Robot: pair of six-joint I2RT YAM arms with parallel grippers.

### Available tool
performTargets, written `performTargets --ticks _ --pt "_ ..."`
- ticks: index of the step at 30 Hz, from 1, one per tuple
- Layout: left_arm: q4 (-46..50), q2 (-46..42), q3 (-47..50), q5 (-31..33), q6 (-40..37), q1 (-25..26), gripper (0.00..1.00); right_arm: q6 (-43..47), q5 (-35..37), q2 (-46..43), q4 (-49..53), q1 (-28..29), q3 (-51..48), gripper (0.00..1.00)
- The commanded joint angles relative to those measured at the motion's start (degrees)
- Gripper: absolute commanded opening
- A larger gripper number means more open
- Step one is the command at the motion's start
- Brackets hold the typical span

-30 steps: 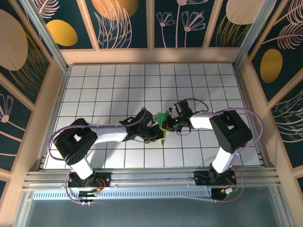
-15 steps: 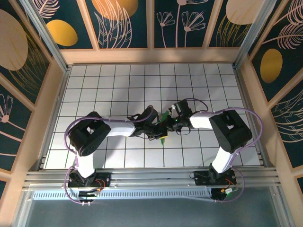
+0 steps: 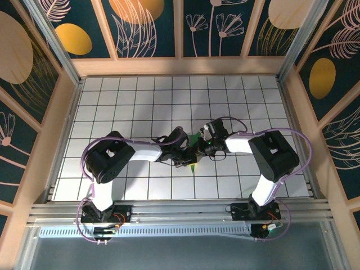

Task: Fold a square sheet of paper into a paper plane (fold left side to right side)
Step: Fold the wing for the fifth time at the center of the table.

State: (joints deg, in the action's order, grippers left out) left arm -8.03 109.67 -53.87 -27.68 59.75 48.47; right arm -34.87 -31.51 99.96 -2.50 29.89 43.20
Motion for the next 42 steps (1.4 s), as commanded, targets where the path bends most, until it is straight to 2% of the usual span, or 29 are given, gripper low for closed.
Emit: performTargets --ticks 1,12,20,27,37,42 --pt "0.2 0.3 2.3 1.1 -0.2 -0.3 0.00 1.4 8.4 5.1 9.7 1.0 -2.2 0.00" --pt "0.9 -2.1 4.3 2.0 0.7 1.6 0.00 1.4 7.8 4.3 9.5 0.9 -0.7 0.00" --pt "0.6 -1.6 4.7 2.1 1.3 1.6 0.00 -0.1 5.3 -3.2 6.5 -0.3 0.7 0.00" --pt "0.4 -1.9 4.6 2.2 1.2 1.6 0.00 -1.3 2.7 -7.2 4.5 -0.4 -2.0 0.00" --pt "0.5 -2.1 4.4 2.3 1.1 1.6 0.00 -6.0 -1.1 -4.6 -4.1 2.1 -6.1 0.00" --pt "0.6 -2.3 4.5 2.5 1.1 1.6 0.00 -5.0 1.5 -5.5 -1.4 2.2 -4.3 0.00"
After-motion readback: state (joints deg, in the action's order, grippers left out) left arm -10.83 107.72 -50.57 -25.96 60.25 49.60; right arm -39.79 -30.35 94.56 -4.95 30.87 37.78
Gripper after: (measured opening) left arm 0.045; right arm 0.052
